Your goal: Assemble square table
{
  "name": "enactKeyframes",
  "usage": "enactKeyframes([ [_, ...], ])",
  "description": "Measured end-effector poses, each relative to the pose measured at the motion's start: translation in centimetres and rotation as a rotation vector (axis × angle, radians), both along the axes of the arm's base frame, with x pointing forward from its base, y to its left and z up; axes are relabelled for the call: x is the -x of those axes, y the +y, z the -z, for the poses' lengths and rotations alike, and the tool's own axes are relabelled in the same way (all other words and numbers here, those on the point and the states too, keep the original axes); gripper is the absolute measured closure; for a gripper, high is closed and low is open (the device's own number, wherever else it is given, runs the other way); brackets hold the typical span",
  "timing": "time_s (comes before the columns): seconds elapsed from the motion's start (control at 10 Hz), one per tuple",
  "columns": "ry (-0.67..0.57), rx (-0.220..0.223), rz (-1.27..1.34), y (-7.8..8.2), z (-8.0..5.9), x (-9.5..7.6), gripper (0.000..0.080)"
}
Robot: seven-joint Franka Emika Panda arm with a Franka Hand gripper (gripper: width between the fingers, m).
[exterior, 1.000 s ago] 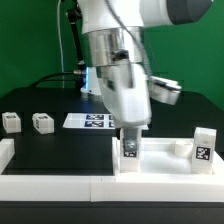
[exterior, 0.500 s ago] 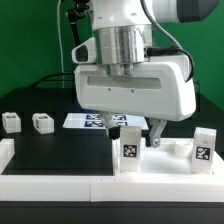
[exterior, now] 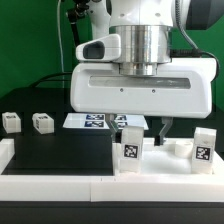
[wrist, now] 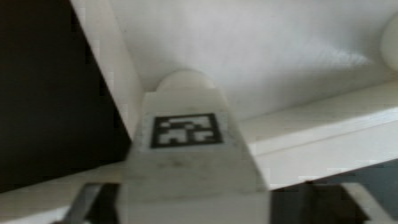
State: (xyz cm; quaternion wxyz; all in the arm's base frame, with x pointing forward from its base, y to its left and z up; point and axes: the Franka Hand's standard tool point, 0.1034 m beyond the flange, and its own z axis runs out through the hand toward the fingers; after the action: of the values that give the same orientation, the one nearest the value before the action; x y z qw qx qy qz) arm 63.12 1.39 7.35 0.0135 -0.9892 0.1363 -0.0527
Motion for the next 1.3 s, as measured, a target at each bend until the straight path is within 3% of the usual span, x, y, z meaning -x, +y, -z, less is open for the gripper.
enactKeyframes([
  [0.1,0.001,-0.006,0.105,-0.55,-0.04,0.01,0.0439],
  [0.2,0.004,-0.013,0.187,-0.73,0.06,0.12,0.0508],
  [0.7,0.01,-0.057,0.567,-1.14,0.28,0.31,0.0508],
  [1.0,0.072,-0.18,1.14,-0.87,0.29,0.82,0.0508],
  [1.2,0.13,-0.324,1.532,-0.65,0.2,0.67,0.0508],
  [1.3,0.143,-0.341,1.649,-0.72,0.2,0.65,0.0508],
])
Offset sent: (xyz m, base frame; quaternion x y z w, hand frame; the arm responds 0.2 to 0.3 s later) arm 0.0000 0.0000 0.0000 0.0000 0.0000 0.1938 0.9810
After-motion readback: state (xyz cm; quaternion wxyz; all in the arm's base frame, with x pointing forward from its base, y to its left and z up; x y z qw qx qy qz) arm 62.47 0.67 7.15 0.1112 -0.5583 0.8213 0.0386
